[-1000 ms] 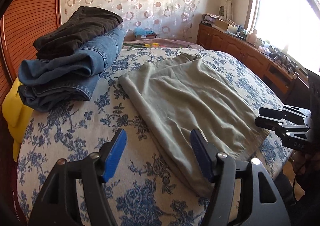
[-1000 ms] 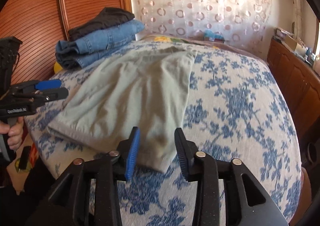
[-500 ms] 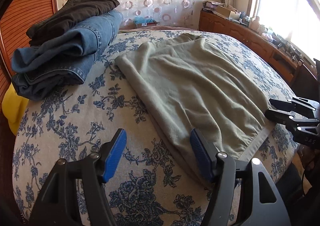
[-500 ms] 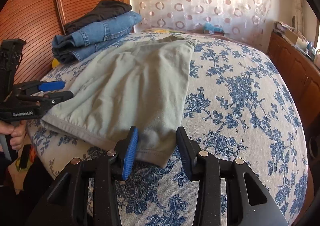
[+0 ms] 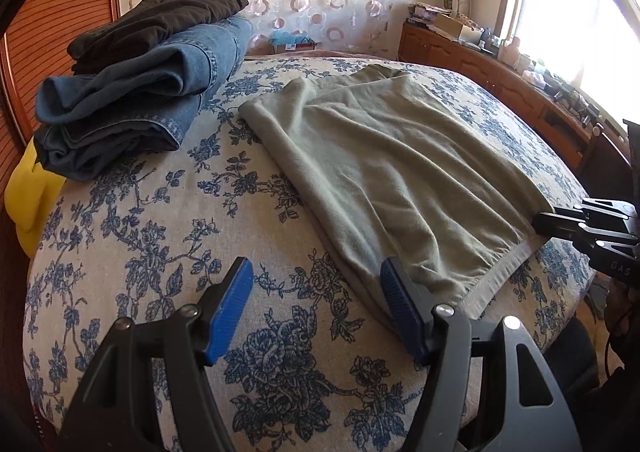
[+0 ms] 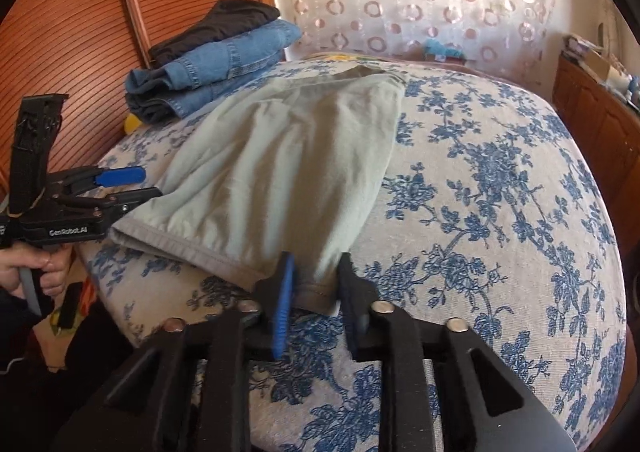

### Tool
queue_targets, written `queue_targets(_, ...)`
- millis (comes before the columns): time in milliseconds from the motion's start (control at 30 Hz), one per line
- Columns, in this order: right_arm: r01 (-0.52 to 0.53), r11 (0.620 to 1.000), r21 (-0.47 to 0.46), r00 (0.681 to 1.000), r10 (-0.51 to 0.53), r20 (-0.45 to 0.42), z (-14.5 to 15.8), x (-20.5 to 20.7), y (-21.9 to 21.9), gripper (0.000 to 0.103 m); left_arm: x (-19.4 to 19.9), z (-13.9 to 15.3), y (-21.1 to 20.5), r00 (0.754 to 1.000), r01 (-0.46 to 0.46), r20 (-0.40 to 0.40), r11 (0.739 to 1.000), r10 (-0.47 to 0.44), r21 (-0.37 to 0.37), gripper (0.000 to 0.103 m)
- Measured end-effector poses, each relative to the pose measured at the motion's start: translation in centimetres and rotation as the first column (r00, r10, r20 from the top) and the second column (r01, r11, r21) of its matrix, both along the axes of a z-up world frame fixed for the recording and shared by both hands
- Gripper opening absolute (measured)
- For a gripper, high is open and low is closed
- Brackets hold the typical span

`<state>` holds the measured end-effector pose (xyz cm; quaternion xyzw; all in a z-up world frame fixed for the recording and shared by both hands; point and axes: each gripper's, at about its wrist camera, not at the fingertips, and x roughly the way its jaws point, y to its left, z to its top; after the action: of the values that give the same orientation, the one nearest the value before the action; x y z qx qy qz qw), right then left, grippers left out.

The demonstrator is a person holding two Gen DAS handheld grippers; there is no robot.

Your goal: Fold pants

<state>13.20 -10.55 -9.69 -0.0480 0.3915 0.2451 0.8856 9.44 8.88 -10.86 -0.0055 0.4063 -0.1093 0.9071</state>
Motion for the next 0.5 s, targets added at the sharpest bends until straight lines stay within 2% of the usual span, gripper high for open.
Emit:
queue_targets(367,0.023,1.000,0.011,0.999,-0.023,-0.045,1.0,-3.3,-1.1,0.007,-3.1,1.6,-0.8,0.999,0.046,0.006,0.997,-0.046,-0.054,0.066)
queue_targets(500,0.040,0.999,-0.010,0.998,-0.040,-0.037,1.0,-3.9,-1.1,0.014,-3.9,2.2,-1.7,0.998,0.070,0.017,0.994,-0.068,-0.085,0.066)
